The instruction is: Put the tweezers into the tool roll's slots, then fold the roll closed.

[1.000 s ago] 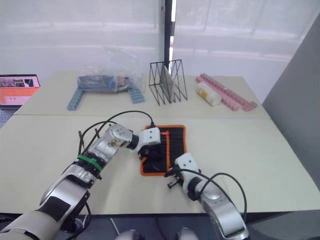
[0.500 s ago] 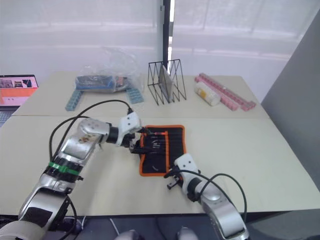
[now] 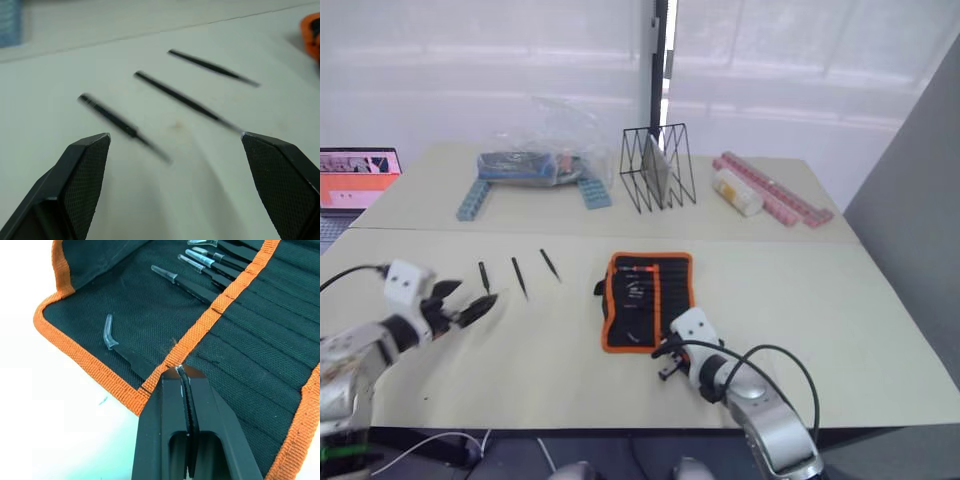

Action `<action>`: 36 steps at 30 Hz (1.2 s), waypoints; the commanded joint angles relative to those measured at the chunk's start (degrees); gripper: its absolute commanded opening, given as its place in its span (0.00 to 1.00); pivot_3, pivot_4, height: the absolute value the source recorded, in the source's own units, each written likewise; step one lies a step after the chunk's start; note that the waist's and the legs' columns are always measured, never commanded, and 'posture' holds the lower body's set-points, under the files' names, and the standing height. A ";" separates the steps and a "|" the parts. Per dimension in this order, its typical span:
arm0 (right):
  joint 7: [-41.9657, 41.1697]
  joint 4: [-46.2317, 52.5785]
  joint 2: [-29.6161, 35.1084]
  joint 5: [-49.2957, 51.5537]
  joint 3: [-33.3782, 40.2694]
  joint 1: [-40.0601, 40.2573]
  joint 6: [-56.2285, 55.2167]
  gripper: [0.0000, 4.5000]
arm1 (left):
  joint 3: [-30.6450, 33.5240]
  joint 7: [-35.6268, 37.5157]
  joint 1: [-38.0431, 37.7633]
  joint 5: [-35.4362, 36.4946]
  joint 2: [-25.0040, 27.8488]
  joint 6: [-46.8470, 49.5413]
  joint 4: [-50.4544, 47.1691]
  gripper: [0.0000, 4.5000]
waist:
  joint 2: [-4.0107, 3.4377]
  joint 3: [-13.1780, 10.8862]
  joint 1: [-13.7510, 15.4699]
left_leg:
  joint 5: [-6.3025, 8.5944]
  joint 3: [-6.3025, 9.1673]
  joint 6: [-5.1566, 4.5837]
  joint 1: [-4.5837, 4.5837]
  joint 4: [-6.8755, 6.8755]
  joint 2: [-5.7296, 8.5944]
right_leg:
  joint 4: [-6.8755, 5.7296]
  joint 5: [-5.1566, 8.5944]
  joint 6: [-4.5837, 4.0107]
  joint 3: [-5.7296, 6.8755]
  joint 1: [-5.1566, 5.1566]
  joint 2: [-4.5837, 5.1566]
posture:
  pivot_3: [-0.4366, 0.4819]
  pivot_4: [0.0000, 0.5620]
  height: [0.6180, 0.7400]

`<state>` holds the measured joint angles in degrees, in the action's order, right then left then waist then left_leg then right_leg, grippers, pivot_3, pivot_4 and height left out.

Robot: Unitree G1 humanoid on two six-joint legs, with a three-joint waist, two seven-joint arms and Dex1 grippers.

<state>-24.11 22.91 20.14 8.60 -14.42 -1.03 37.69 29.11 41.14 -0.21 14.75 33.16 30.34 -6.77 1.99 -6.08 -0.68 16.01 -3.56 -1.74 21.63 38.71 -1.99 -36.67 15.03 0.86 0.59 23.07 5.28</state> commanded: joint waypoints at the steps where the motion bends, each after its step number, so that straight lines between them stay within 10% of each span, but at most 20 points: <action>1: -2.44 -4.47 1.40 -0.11 -2.13 0.60 2.06 0.00 | 5.57 -4.92 -7.67 3.84 -4.50 1.57 -10.95 0.99 | 0.01 0.00 -0.02 | 0.01 0.06 0.03 -0.01 0.00 -0.01 | 0.02 0.01 -0.02 0.01 0.02 0.03 | 0.48 0.27 0.97; 17: -7.69 -7.26 3.20 -0.45 -3.48 -2.39 1.32 0.00 | 5.60 -23.97 -33.66 4.17 -28.35 -2.43 -33.74 0.99 | 0.06 0.03 -1.40 | 0.14 -0.45 0.01 -0.31 -0.71 -0.01 | 0.83 0.23 -0.41 -0.03 -0.17 0.37 | 0.48 0.27 0.97; 36: -7.59 -7.53 2.57 -1.03 -3.19 -2.88 1.44 0.00 | -3.47 -32.53 -23.20 -0.02 -26.11 -4.69 -28.04 0.99 | 0.03 0.04 -1.18 | 0.61 -1.31 -0.30 -0.56 -0.71 0.02 | 0.92 0.07 -0.13 0.29 -0.04 0.74 | 0.48 0.27 0.97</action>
<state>-31.95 19.37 22.47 8.70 -15.32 -5.66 37.19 25.79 10.10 -25.18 15.74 6.03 25.32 -35.10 2.02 -6.03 -1.86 16.61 -4.87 -2.03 21.05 38.00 -1.96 -35.76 15.10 0.73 0.89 23.03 6.01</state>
